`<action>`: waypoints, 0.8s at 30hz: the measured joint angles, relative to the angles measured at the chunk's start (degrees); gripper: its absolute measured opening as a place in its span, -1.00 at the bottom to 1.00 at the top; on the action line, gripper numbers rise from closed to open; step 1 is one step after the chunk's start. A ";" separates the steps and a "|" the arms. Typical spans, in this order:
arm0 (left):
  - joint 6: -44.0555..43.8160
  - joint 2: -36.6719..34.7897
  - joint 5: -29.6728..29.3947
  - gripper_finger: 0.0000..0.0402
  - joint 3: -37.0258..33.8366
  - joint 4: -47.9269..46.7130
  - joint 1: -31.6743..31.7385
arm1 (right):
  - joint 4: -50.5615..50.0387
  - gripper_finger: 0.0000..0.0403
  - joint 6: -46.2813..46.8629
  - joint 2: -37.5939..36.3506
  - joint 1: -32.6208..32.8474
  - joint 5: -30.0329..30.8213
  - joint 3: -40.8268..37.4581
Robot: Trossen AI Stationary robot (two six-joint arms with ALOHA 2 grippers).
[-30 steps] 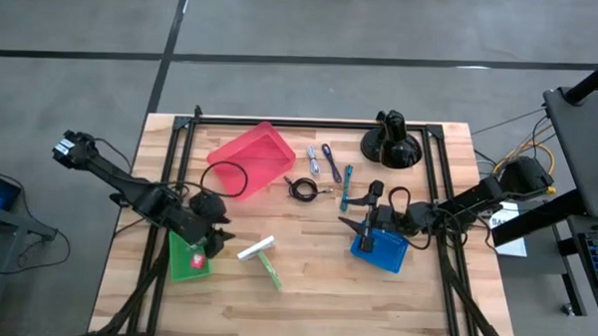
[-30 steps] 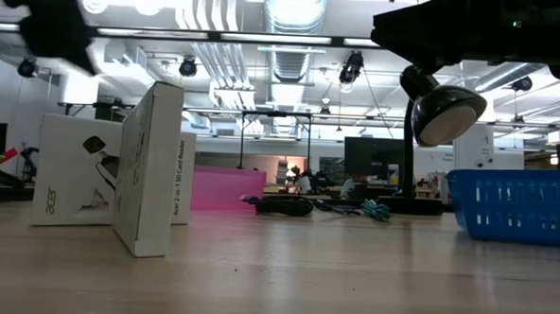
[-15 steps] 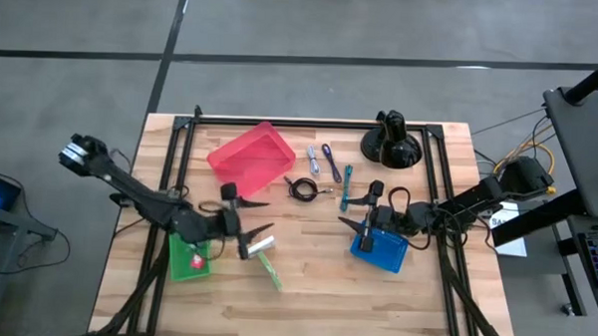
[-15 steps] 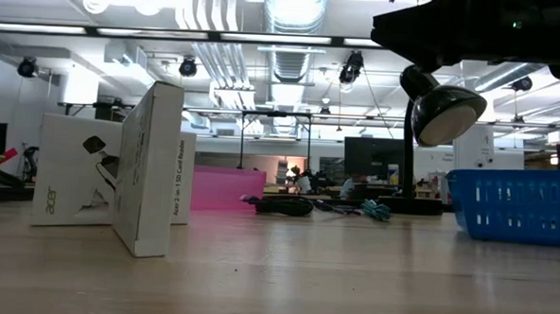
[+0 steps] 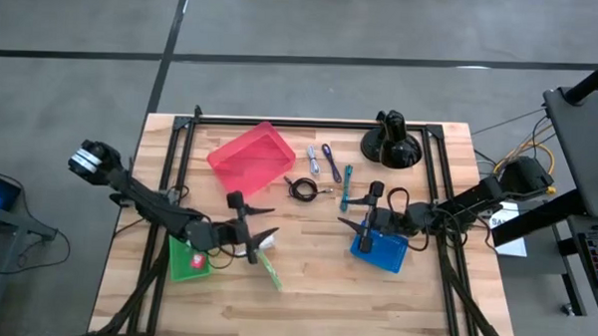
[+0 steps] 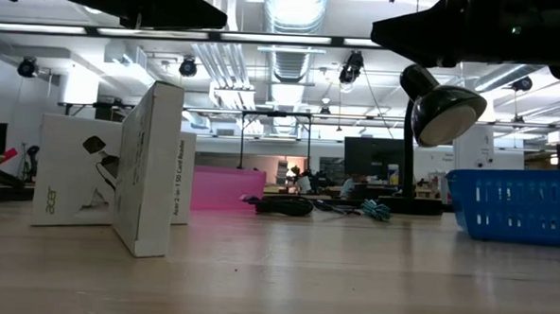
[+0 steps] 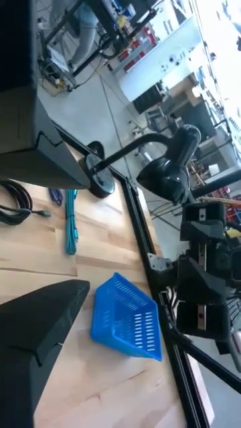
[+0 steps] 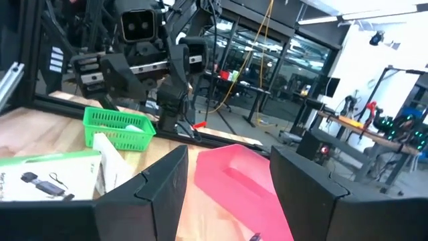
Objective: Pick and place items into bin
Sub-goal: Put the bottom card reader box into the blue bin
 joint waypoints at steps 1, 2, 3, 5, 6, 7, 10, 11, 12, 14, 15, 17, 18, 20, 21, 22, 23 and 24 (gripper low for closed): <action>-0.04 0.00 0.00 0.08 0.00 -0.02 0.00 | 0.02 -0.01 -0.50 0.00 0.01 -0.01 0.00; -0.02 0.00 0.00 0.08 0.00 0.02 -0.07 | 0.00 -0.01 -0.98 0.00 0.02 -0.01 0.00; 0.01 0.00 0.00 0.08 0.00 0.16 -0.14 | 0.00 -0.01 -1.44 0.00 0.02 -0.01 0.00; 0.27 -0.12 0.06 0.08 0.00 0.71 -0.15 | -0.04 -0.01 -3.05 0.00 0.02 -0.01 0.00; 0.48 -0.40 0.01 0.08 0.00 0.73 -0.13 | -0.07 -0.01 -4.03 0.00 0.02 -0.01 0.00; 0.81 -0.57 0.02 0.08 0.00 0.78 -0.11 | -0.07 -0.01 -4.87 0.00 0.01 -0.01 0.00; 1.97 -0.72 0.02 0.08 0.00 0.74 0.17 | -0.07 -0.01 -5.00 0.00 -0.20 -0.01 0.00; 2.02 -0.77 0.00 0.08 0.00 0.53 0.22 | -0.09 -0.01 -4.60 0.00 -0.35 0.00 0.00; 2.15 -0.88 0.01 0.08 0.00 0.50 0.22 | -0.09 -0.01 -4.22 -0.02 -0.57 0.02 0.00; 2.90 -1.07 -0.01 0.08 0.00 0.62 0.20 | -0.09 -0.01 -3.35 0.00 -1.01 0.02 0.00; 3.33 -1.07 0.01 0.08 0.00 0.59 0.20 | -0.11 -0.01 -3.20 0.00 -1.26 0.02 0.00; 4.60 -1.07 0.01 0.08 0.00 0.53 0.20 | -0.19 -0.01 -3.26 -0.01 -1.85 0.02 0.00; 4.87 -1.07 0.01 0.08 0.00 0.57 0.21 | -0.30 -0.01 -3.16 -0.01 -2.14 0.00 0.00; 4.96 -1.07 0.01 0.08 -0.01 0.47 0.26 | -0.43 -0.01 -1.77 0.00 -2.62 -0.05 0.00; 4.96 -1.07 0.01 0.08 0.00 0.40 0.26 | -0.41 -0.01 -0.81 -0.02 -2.71 -0.21 0.02; 4.97 -1.07 0.01 0.08 0.00 0.42 0.26 | -0.55 -0.01 0.35 0.00 -2.71 -0.56 0.27; 4.99 -1.07 0.01 0.08 -0.02 0.44 0.26 | -0.67 -0.01 1.55 0.00 -2.71 -1.72 0.80; 5.01 -1.07 0.01 0.08 0.00 0.44 0.26 | -0.66 -0.01 2.71 0.00 -2.71 -3.79 1.34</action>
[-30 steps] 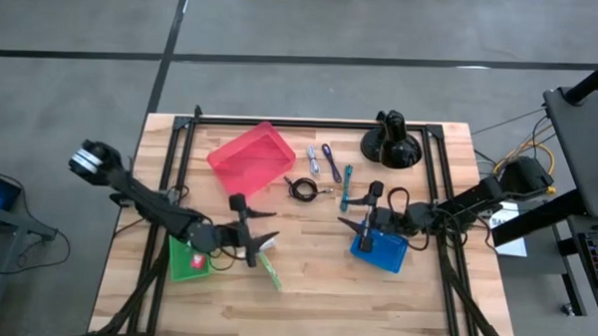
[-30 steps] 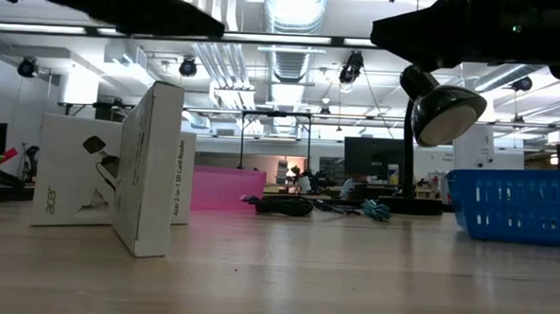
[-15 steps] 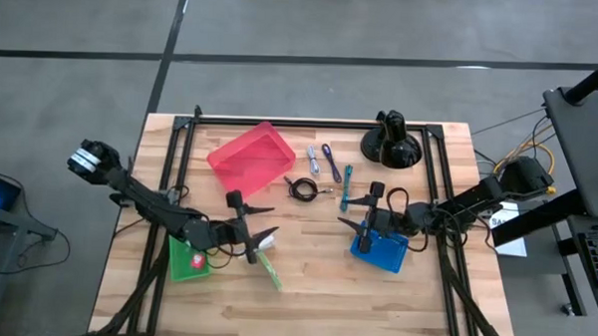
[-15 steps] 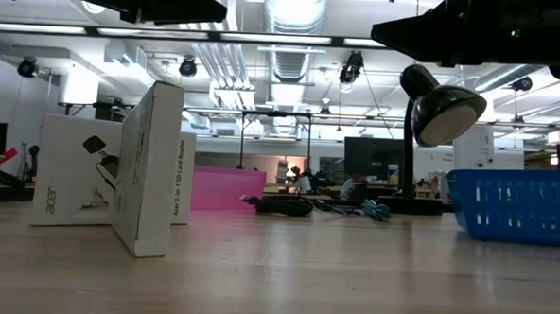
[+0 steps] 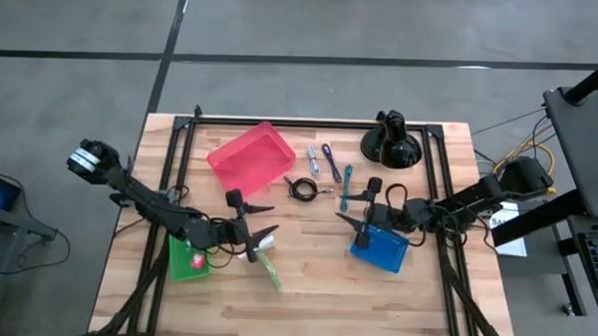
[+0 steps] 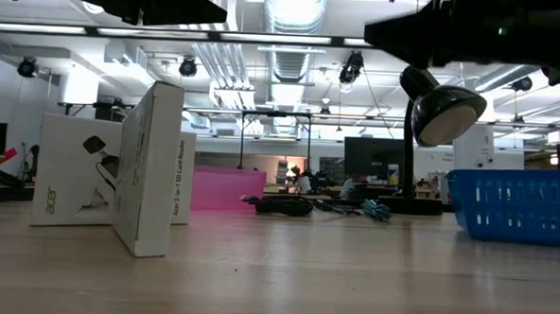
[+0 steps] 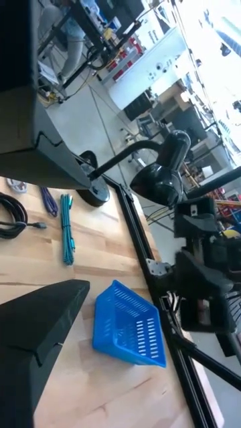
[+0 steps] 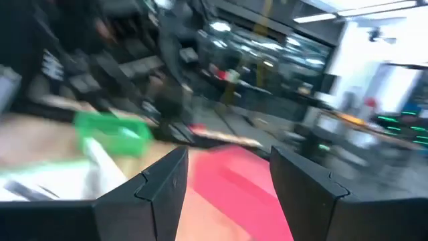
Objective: Pick and place items into bin
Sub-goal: Put the bottom card reader box into the blue bin
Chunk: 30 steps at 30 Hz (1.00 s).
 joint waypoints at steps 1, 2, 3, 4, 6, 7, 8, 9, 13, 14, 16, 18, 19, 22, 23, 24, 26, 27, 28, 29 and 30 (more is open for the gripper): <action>0.04 0.00 0.00 0.08 -0.02 -0.02 0.02 | -0.27 -0.01 1.16 -0.04 0.00 -2.72 0.54; 0.04 0.00 0.00 0.08 0.00 -0.02 0.07 | -1.38 -0.01 2.18 -0.06 0.00 -5.61 1.24; 0.04 0.00 0.01 0.08 -0.01 -0.02 0.07 | -2.94 -0.01 3.19 -0.06 0.02 -8.30 2.04; 0.04 0.00 0.01 0.08 0.00 -0.02 0.07 | -4.62 -0.01 4.01 -0.06 0.02 -10.43 2.78; 0.04 0.00 0.03 0.08 0.00 -0.02 0.04 | -8.06 -0.01 5.00 -0.04 0.02 -11.80 4.58; 0.04 0.00 0.05 0.08 0.00 -0.02 0.04 | -10.27 -0.01 5.40 -0.06 0.00 -11.71 5.51; 0.04 0.00 0.07 0.08 -0.01 -0.08 0.04 | -12.73 -0.01 5.69 -0.06 0.00 -11.37 6.32; 0.15 0.00 0.09 0.08 -0.02 -0.33 0.04 | -15.27 -0.01 5.70 -0.06 -0.02 -11.30 7.04; 7.90 0.00 0.22 0.08 0.46 -0.52 -0.28 | -21.62 -0.01 5.72 0.00 -0.02 -11.30 9.56; 9.55 0.00 0.22 0.08 0.87 -0.85 -0.48 | -22.36 -0.01 5.90 0.00 -0.02 -11.29 9.92; 9.84 -0.04 0.69 0.08 2.45 -4.81 -0.84 | -22.79 -0.01 6.99 0.00 -0.02 -11.26 10.20; 7.22 -0.07 2.38 0.08 4.74 -12.56 -1.24 | -22.74 -0.01 7.85 0.00 -0.02 -11.23 10.45; 4.88 -0.09 4.39 0.08 6.19 -17.43 -1.31 | -22.68 -0.01 7.98 -0.02 -0.02 -11.23 10.46; -1.74 -0.03 13.34 0.08 10.59 -32.36 -1.38 | -22.75 -0.01 8.12 -0.02 -0.02 -11.15 10.09; -3.59 0.08 15.88 0.08 12.06 -36.16 -1.38 | -22.73 -0.01 8.36 -0.02 -0.02 -11.12 10.01; -5.24 0.21 17.81 0.08 13.49 -39.02 -1.39 | -22.76 -0.01 8.72 -0.02 -0.02 -11.13 9.95; -7.47 0.26 21.10 0.08 16.11 -43.48 -1.40 | -22.73 -0.01 9.03 -0.02 -0.02 -11.15 9.94; -7.94 0.24 22.63 0.08 17.27 -45.25 -1.40 | -22.75 -0.01 9.07 -0.02 -0.02 -11.14 9.94; -8.04 0.24 24.44 0.08 18.52 -47.00 -1.38 | -22.75 -0.01 9.11 -0.02 -0.02 -11.12 9.94; -8.09 0.24 26.72 0.08 19.64 -48.83 -1.38 | -22.75 -0.01 9.13 -0.02 -0.02 -11.15 9.94; -8.09 0.24 29.22 0.08 20.72 -50.40 -1.36 | -22.75 -0.01 9.11 -0.02 -0.02 -11.15 9.94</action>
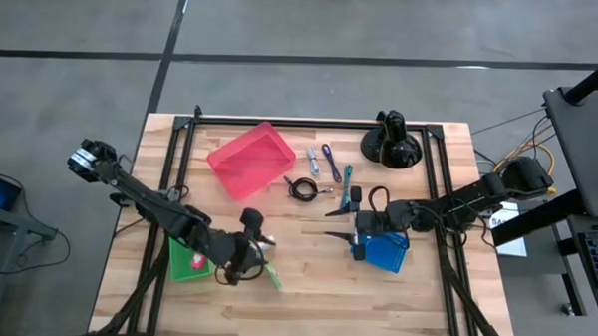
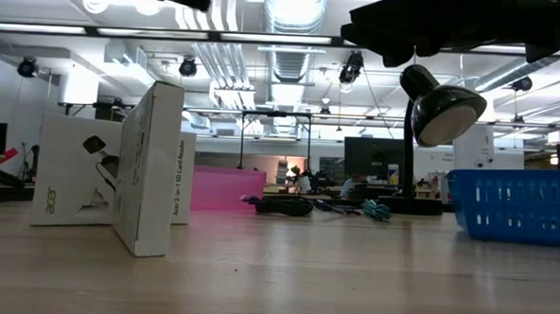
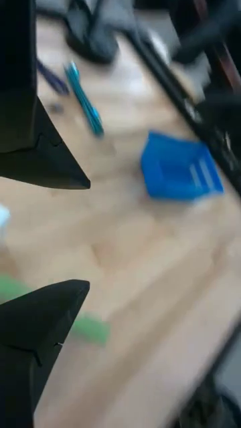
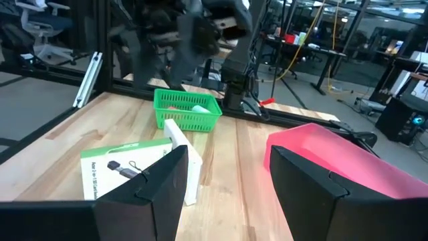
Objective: Pick and place items into bin
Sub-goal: Put the bottom card reader box into the blue bin
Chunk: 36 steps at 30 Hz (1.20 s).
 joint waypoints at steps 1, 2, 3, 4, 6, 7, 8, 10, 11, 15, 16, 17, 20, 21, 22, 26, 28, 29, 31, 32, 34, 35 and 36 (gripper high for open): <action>-0.06 0.00 2.79 0.08 1.12 -1.27 0.00 | -0.04 -0.01 0.00 0.00 0.00 0.00 -0.02; -0.24 0.05 5.56 0.08 2.20 -2.35 -0.02 | -0.09 -0.01 0.00 0.00 0.00 0.00 -0.02; -0.91 0.40 7.43 0.08 3.22 -3.33 0.00 | -0.19 -0.01 -0.02 0.00 0.00 0.00 -0.02; -1.57 0.76 8.62 0.08 4.04 -3.81 0.00 | -0.23 -0.01 -0.11 0.00 0.00 0.00 -0.02; -2.44 1.79 9.19 0.08 5.14 -5.95 0.05 | -0.39 -0.01 -0.44 0.00 0.00 0.00 -0.04; -2.82 2.71 9.17 0.08 5.74 -7.13 0.10 | -0.43 -0.01 -0.82 0.00 0.00 -0.01 -0.04; -3.00 3.82 9.16 0.08 6.38 -8.08 0.23 | -0.52 -0.01 -1.08 0.00 0.00 -0.02 -0.04; -3.85 6.37 9.12 0.08 7.76 -11.13 0.33 | -0.96 -0.01 -1.55 0.00 0.00 -0.01 -0.04; -4.66 7.74 9.13 0.08 8.56 -12.23 0.30 | -1.28 -0.01 -1.53 0.00 0.00 -0.02 -0.04; -5.75 13.02 9.16 0.08 12.13 -16.85 0.26 | -1.49 -0.01 -1.53 0.00 0.00 0.00 -0.09; -5.77 14.13 9.14 0.08 13.00 -17.98 0.28 | -1.49 -0.01 -1.53 0.00 0.00 -0.02 -0.09; -5.85 15.11 9.12 0.08 13.79 -19.27 0.28 | -1.52 -0.01 -1.53 0.00 0.00 -0.02 -0.09; -5.97 17.83 9.09 0.08 15.58 -21.26 0.58 | -1.62 -0.01 -1.53 0.00 0.00 -0.02 -0.09; -5.97 18.55 9.09 0.08 16.02 -21.66 0.59 | -1.68 -0.01 -1.53 0.00 0.00 -0.02 -0.09; -5.94 19.10 9.07 0.08 16.24 -21.75 0.60 | -1.68 -0.01 -1.53 0.00 0.00 -0.02 -0.09; -5.68 20.61 8.90 0.08 16.50 -21.64 0.94 | -1.73 -0.01 -1.66 0.00 0.00 -0.02 -0.09; -5.94 21.24 8.98 0.08 16.47 -22.02 1.31 | -1.98 -0.01 -1.73 0.00 0.00 -0.02 -0.09; -5.94 21.47 8.96 0.08 16.34 -22.29 1.35 | -2.19 -0.01 -1.73 0.00 0.00 -0.02 -0.09; -5.92 21.89 8.87 0.08 16.30 -22.28 1.41 | -2.42 -0.01 -1.73 0.00 0.00 -0.02 -0.09; -5.92 21.90 8.92 0.08 16.30 -22.23 1.41 | -2.50 -0.01 -1.73 0.00 0.00 -0.02 -0.09; -5.94 21.88 8.95 0.08 16.30 -22.07 1.37 | -2.57 -0.01 -1.95 0.00 0.00 -0.03 -0.09; -5.94 21.88 8.98 0.08 16.30 -22.01 1.42 | -2.56 -0.01 -2.03 0.00 0.00 -0.03 -0.09; -5.94 21.88 9.16 0.08 16.22 -21.99 1.42 | -2.57 -0.01 -2.16 0.00 0.00 -0.02 -0.09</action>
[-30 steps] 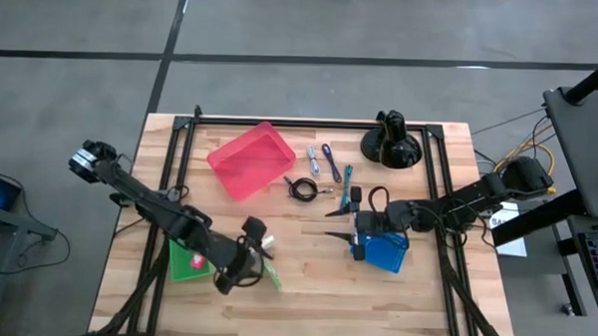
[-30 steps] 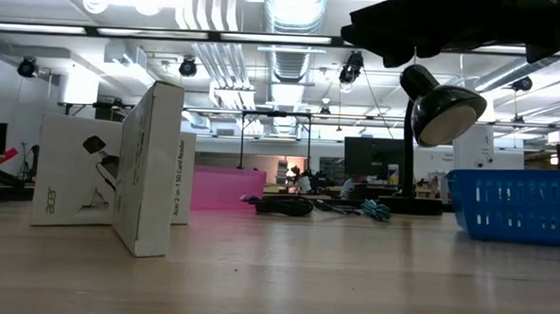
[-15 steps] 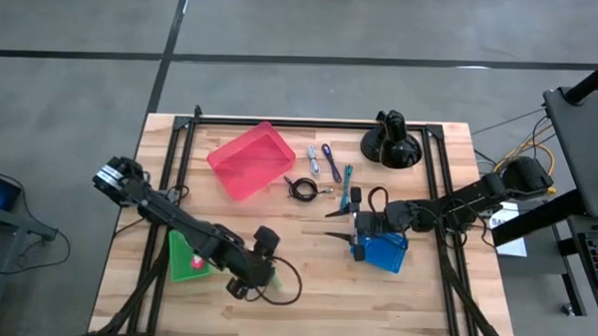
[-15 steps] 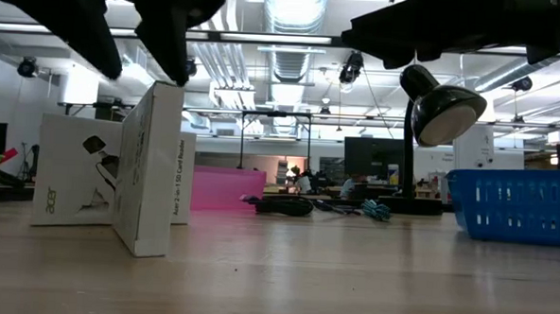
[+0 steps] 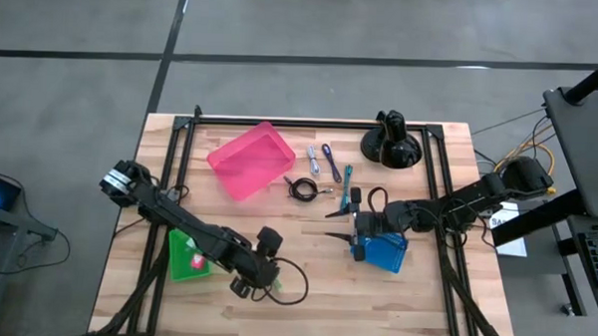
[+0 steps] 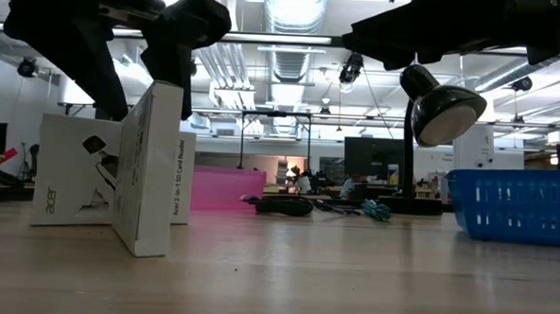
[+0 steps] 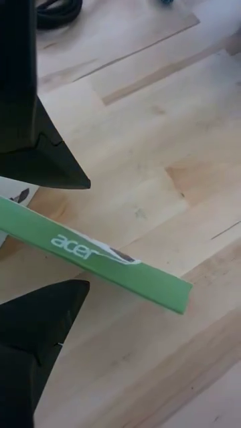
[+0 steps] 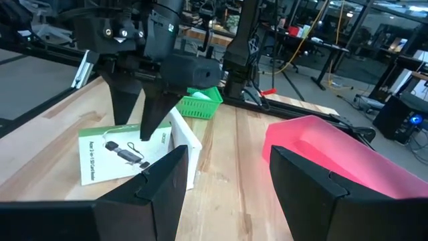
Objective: Pick and place items into bin
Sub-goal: Put the bottom card reader box into the blue bin
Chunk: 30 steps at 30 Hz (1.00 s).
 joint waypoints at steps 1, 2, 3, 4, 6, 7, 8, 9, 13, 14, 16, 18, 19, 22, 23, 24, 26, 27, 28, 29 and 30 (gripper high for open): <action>0.00 0.11 0.15 0.08 -0.12 -0.07 0.02 | 0.02 -0.01 0.00 0.00 0.00 0.00 0.00; 0.02 0.21 0.41 0.08 -0.19 -0.07 0.04 | 0.02 -0.01 -0.02 0.00 0.00 0.00 0.00; 0.02 0.29 0.89 0.08 -0.33 0.05 0.04 | 0.00 -0.01 -0.02 0.00 0.00 0.00 0.00; 0.01 0.47 1.38 0.08 -0.47 0.09 0.06 | 0.00 -0.01 -0.02 0.00 0.00 -0.01 0.00; 0.01 0.96 1.77 0.08 -0.58 0.14 0.15 | 0.00 -0.01 -0.02 -0.02 0.00 -0.01 0.00; 0.00 1.01 1.83 0.08 -0.67 0.12 0.15 | 0.00 -0.01 -0.02 -0.02 0.00 -0.01 0.00; 0.02 1.01 1.84 0.08 -0.70 0.09 0.21 | 0.00 -0.01 -0.02 -0.02 0.00 -0.02 0.00; 0.01 1.01 1.84 0.08 -0.70 0.38 0.31 | 0.00 -0.01 -0.02 -0.02 0.00 0.00 0.00; 0.00 1.01 1.82 0.08 -0.70 0.47 0.68 | 0.02 -0.01 -0.02 -0.02 0.00 -0.02 0.00; 0.02 1.01 1.82 0.08 -0.70 0.51 0.78 | 0.00 -0.01 -0.02 -0.02 0.00 -0.01 0.00; 0.02 1.01 1.82 0.08 -0.70 0.48 0.82 | 0.00 -0.01 -0.02 -0.02 0.00 -0.02 0.00; 0.02 1.01 1.77 0.08 -0.82 0.48 0.89 | 0.00 -0.01 -0.04 -0.02 0.00 0.00 0.00; 0.04 1.01 1.79 0.08 -0.86 0.48 0.90 | 0.00 -0.01 -0.21 -0.02 0.00 0.00 0.00; 0.04 1.01 1.79 0.08 -0.92 0.48 0.96 | 0.00 -0.01 -0.39 -0.02 0.00 0.00 0.00; 0.04 1.01 1.78 0.08 -0.92 0.48 0.98 | 0.00 -0.01 -0.46 -0.02 0.00 -0.02 0.00; 0.04 0.98 1.77 0.07 -0.95 0.49 1.01 | 0.00 -0.01 -0.46 -0.02 0.00 -0.01 0.00; 0.04 0.98 1.77 0.03 -1.14 0.47 1.01 | 0.00 -0.01 -0.46 -0.02 0.00 0.00 0.00; 0.04 0.98 1.77 0.00 -1.23 0.46 1.01 | 0.00 -0.01 -0.46 -0.02 0.00 -0.01 0.00; 0.04 0.98 1.77 -0.04 -1.29 0.46 1.01 | 0.00 -0.01 -0.46 -0.02 0.00 0.00 0.00; 0.04 0.98 1.77 -0.08 -1.33 0.46 1.01 | 0.00 -0.01 -0.46 -0.02 0.00 -0.01 0.00; 0.04 0.98 1.77 -0.12 -1.33 0.46 1.01 | 0.00 -0.01 -0.46 -0.02 0.00 -0.01 0.00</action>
